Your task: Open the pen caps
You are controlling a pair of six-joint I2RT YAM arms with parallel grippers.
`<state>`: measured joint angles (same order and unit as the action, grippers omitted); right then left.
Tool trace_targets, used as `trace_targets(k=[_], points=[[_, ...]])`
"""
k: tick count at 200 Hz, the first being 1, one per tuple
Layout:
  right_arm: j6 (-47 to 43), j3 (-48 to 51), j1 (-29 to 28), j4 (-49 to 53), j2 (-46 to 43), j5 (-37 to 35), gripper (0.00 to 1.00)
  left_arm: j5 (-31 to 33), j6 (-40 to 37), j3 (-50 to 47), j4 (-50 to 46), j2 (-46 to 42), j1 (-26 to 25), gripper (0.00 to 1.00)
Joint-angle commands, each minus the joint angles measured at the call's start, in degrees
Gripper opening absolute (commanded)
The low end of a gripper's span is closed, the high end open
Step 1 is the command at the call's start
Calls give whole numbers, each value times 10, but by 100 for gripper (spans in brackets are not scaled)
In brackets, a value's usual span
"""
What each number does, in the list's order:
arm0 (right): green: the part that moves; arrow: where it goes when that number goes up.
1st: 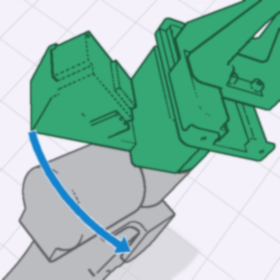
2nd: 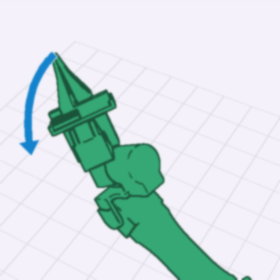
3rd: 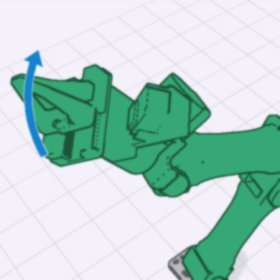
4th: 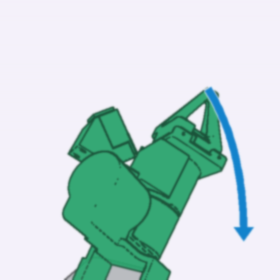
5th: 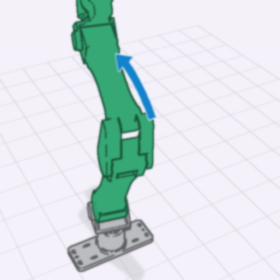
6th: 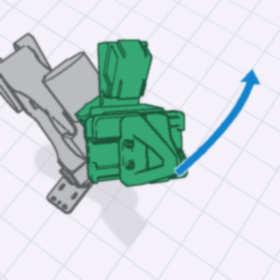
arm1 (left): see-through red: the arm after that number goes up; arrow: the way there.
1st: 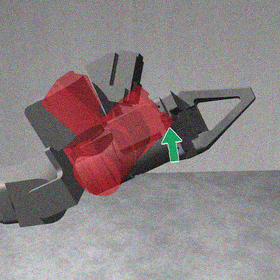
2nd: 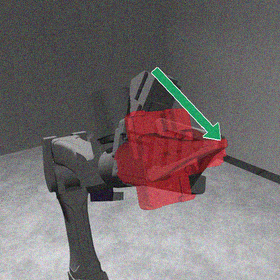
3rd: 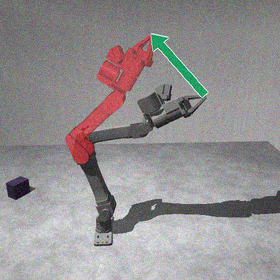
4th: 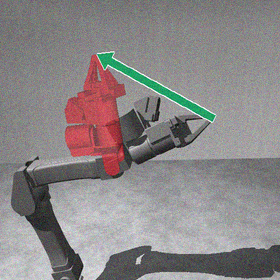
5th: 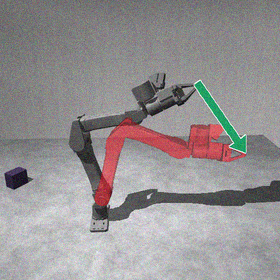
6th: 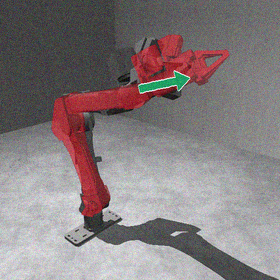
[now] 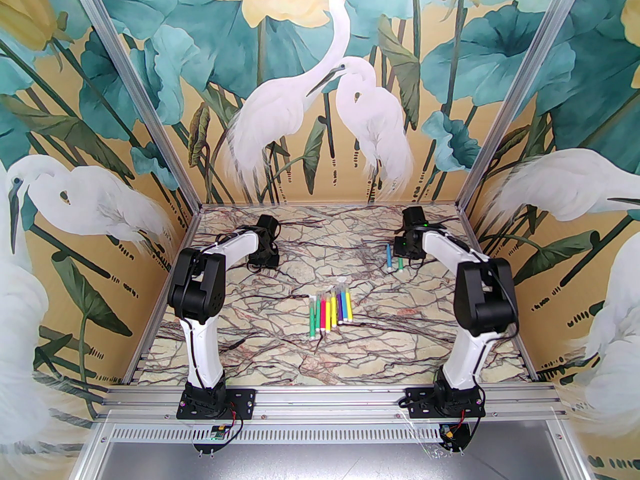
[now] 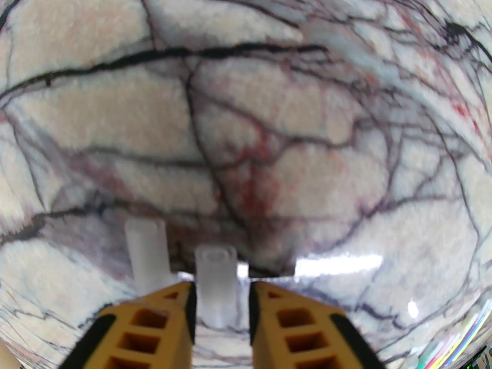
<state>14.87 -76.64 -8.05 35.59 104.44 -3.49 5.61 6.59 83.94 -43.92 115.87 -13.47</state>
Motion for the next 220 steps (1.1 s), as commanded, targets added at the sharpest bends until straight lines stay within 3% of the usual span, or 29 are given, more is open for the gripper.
trace_targets(k=[1,20,46,78,153,175,220], points=[[-10,29,-29,10,-45,-4,38,-37,-3,-16,19,-59,3,32],[-17,52,-53,14,-69,8,40,-57,-2,-41,42,-92,3,33],[-15,84,-87,19,-99,35,42,-101,0,-99,105,-150,4,51],[-1,121,-134,12,-115,78,42,-172,6,-176,200,-208,3,63],[28,161,-209,-3,-106,152,43,-254,23,-296,373,-264,2,72],[43,164,-225,-13,-94,152,43,-262,13,-314,396,-273,3,77],[65,160,-256,-32,-57,157,43,-260,-4,-322,401,-288,2,78]])
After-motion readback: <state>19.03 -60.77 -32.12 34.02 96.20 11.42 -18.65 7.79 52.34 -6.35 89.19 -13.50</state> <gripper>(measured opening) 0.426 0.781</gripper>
